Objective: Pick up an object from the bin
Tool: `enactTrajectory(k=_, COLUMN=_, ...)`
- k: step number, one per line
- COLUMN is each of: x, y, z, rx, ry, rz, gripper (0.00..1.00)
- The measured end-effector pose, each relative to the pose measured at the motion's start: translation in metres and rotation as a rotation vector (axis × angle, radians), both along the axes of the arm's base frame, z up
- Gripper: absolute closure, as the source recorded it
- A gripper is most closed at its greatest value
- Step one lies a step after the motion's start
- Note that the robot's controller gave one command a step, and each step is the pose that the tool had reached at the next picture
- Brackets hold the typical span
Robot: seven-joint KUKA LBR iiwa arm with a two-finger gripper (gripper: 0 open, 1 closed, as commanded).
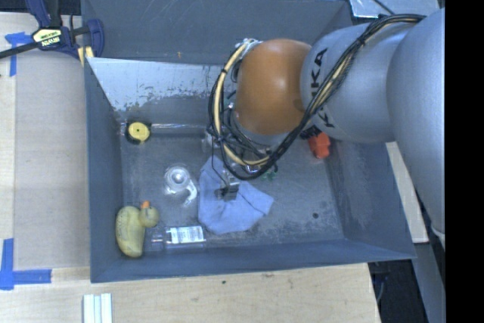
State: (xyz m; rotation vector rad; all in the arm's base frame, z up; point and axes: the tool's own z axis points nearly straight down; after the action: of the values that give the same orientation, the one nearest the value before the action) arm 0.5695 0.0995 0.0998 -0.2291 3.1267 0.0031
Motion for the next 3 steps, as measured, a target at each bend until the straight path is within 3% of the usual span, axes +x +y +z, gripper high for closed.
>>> enactTrajectory(k=1, x=0.010, y=-0.020, z=-0.014, rx=0.000, ry=-0.002, rz=0.024, gripper=1.00)
enactTrajectory(k=2, x=0.010, y=-0.020, z=-0.014, rx=0.000, ry=-0.002, rz=0.024, gripper=1.00)
enactTrajectory(k=3, x=0.011, y=-0.029, z=0.075, rx=-0.001, ry=0.001, rz=0.045, gripper=1.00)
